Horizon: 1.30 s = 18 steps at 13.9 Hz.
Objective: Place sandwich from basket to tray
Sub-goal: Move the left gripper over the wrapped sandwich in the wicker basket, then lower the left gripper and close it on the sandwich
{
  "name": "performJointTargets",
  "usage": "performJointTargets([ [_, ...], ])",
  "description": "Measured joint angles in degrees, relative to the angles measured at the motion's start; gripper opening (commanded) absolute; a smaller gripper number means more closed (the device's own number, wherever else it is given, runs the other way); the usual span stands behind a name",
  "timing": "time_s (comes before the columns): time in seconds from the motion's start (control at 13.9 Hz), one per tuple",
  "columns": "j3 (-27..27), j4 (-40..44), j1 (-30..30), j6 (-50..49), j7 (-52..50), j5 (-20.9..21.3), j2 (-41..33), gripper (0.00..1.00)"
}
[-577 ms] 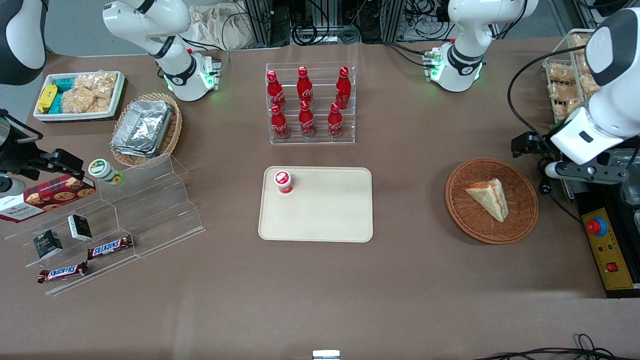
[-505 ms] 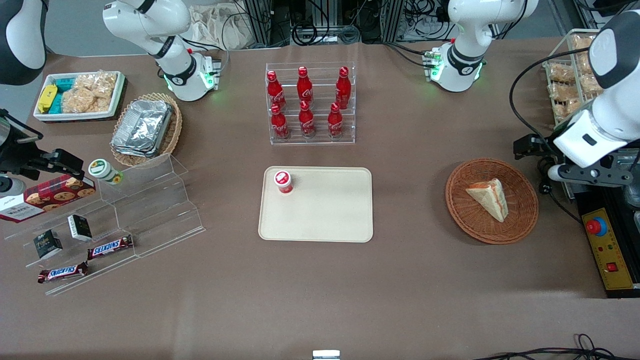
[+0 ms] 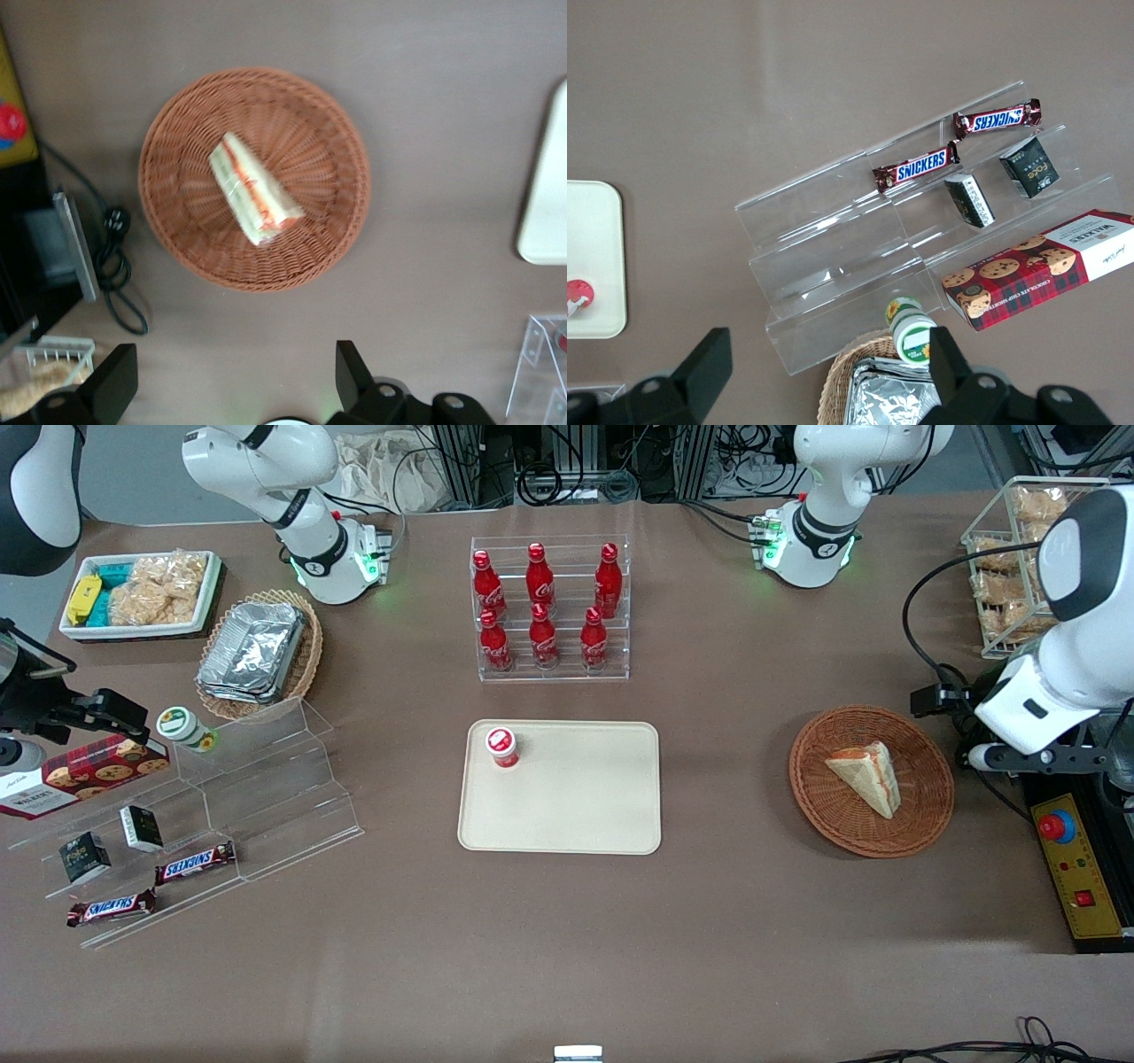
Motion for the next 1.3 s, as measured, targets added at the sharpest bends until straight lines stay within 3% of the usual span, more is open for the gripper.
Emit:
performJointTargets([
  [0.72,0.7,-22.6,0.1,27.5,-32.1,1.8,-0.3,1.00],
  [1.3,1.0,-29.0,0.6,43.1,-37.4,3.3,5.4,1.00],
])
